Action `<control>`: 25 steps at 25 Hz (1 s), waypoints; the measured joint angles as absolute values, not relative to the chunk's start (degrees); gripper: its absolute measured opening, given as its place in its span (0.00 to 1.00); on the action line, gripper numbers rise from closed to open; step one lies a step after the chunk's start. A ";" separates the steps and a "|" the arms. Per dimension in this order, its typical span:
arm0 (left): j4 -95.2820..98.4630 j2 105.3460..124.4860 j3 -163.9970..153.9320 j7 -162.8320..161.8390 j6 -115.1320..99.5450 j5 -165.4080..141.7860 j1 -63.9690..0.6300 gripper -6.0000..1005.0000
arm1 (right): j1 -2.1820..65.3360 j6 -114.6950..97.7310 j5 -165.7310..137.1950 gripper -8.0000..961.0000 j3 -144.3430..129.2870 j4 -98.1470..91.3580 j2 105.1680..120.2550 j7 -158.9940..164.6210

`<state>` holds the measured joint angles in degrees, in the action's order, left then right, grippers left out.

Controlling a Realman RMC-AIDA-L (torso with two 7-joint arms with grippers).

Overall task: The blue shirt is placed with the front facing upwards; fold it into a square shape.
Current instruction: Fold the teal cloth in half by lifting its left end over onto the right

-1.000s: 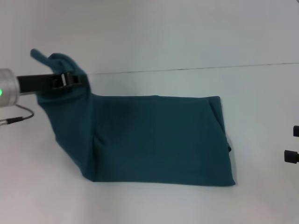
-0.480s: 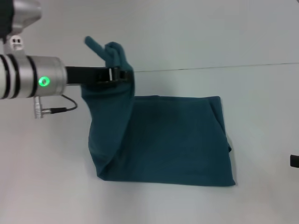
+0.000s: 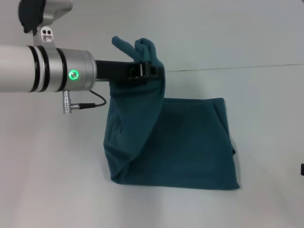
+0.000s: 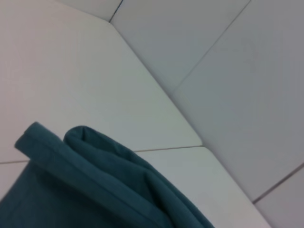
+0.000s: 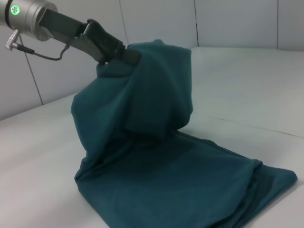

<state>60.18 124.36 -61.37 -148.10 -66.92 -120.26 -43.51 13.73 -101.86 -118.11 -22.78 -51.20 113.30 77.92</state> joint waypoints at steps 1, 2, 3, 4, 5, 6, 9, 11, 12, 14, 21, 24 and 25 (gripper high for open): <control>60.12 124.36 -61.95 -148.30 -66.86 -119.51 -43.53 0.07 | 13.74 -101.84 -118.40 0.90 -22.46 -50.68 113.18 77.54; 60.01 124.36 -62.58 -148.33 -66.83 -118.82 -43.53 0.07 | 13.78 -101.81 -118.63 0.90 -22.15 -50.23 113.07 77.20; 59.91 124.37 -63.19 -148.34 -66.72 -118.36 -43.54 0.07 | 13.81 -101.78 -118.86 0.90 -21.86 -49.76 113.01 76.83; 59.76 124.40 -63.78 -148.35 -66.61 -117.99 -43.54 0.07 | 13.86 -101.71 -118.97 0.90 -21.73 -49.52 112.99 76.56; 59.55 124.42 -64.28 -148.35 -66.34 -117.73 -43.55 0.07 | 13.88 -101.64 -119.03 0.90 -21.62 -49.35 112.96 76.32; 59.11 124.43 -65.12 -148.34 -65.80 -117.26 -43.56 0.07 | 13.89 -101.58 -119.03 0.90 -21.57 -49.28 112.96 76.21; 57.05 124.44 -67.45 -148.04 -63.32 -115.66 -43.72 0.07 | 13.81 -101.11 -119.06 0.90 -21.56 -49.24 112.94 76.14; 55.03 124.46 -69.24 -147.81 -61.08 -115.04 -44.10 0.07 | 13.74 -100.82 -119.08 0.90 -21.56 -49.22 112.94 76.13; 53.97 124.47 -70.13 -147.76 -60.04 -115.01 -44.38 0.07 | 13.72 -100.69 -119.10 0.90 -21.56 -49.22 112.94 76.13; 52.24 124.51 -71.64 -147.65 -58.21 -114.57 -44.94 0.07 | 13.67 -100.45 -119.27 0.90 -21.56 -49.22 112.96 76.12; 46.59 124.55 -77.08 -145.59 -52.79 -108.21 -46.60 0.07 | 13.62 -99.47 -119.82 0.90 -21.60 -49.22 113.04 76.14; 42.43 124.62 -77.77 -142.74 -51.29 -103.01 -47.66 0.08 | 13.62 -99.12 -119.82 0.90 -21.62 -49.22 113.08 76.16; 41.14 124.62 -77.81 -141.78 -50.95 -101.31 -48.03 0.08 | 13.62 -99.05 -119.83 0.90 -21.62 -49.21 113.09 76.19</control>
<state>41.14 124.62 -77.81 -141.78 -50.95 -101.31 -48.03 13.62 -99.05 -119.83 -21.62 -49.21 113.09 76.19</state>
